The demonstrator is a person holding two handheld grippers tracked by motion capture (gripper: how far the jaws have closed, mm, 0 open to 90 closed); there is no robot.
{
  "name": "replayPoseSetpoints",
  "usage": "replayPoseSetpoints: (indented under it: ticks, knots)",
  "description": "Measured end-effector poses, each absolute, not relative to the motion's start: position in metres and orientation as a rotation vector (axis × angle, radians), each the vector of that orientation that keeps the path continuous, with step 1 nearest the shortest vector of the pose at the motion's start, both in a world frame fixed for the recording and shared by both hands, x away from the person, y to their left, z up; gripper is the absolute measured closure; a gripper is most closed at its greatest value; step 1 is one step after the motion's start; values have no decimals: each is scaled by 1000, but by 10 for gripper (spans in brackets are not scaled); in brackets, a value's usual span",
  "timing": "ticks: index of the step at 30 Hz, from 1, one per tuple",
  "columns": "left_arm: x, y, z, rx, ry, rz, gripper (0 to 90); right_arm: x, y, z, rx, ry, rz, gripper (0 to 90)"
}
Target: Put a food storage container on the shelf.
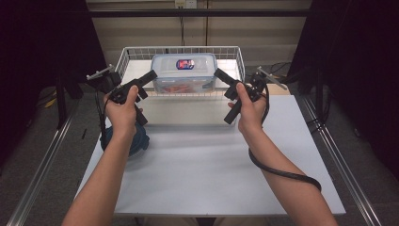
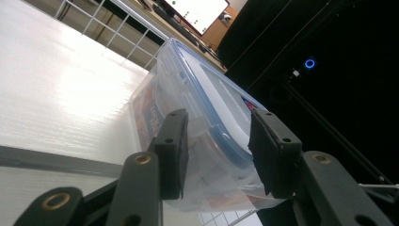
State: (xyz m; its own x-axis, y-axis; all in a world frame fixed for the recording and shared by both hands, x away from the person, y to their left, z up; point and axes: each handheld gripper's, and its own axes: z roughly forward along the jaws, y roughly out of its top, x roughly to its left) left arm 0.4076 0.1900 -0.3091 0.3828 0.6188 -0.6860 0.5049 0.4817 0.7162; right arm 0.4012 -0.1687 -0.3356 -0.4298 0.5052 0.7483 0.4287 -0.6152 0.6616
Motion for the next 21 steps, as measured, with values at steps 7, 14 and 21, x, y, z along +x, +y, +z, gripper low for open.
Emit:
replayPoseSetpoints:
  ticks: [7, 14, 21]
  knots:
    - [401, 189, -310, 1135, 1251, 110, 576, 399, -166, -339, 1640, 1340, 2251, 600]
    - [393, 190, -311, 1140, 1236, 103, 568, 394, -163, -340, 1629, 1335, 2262, 576]
    - [385, 188, -311, 1140, 1234, 79, 627, 390, -163, -337, 1612, 1356, 2248, 596]
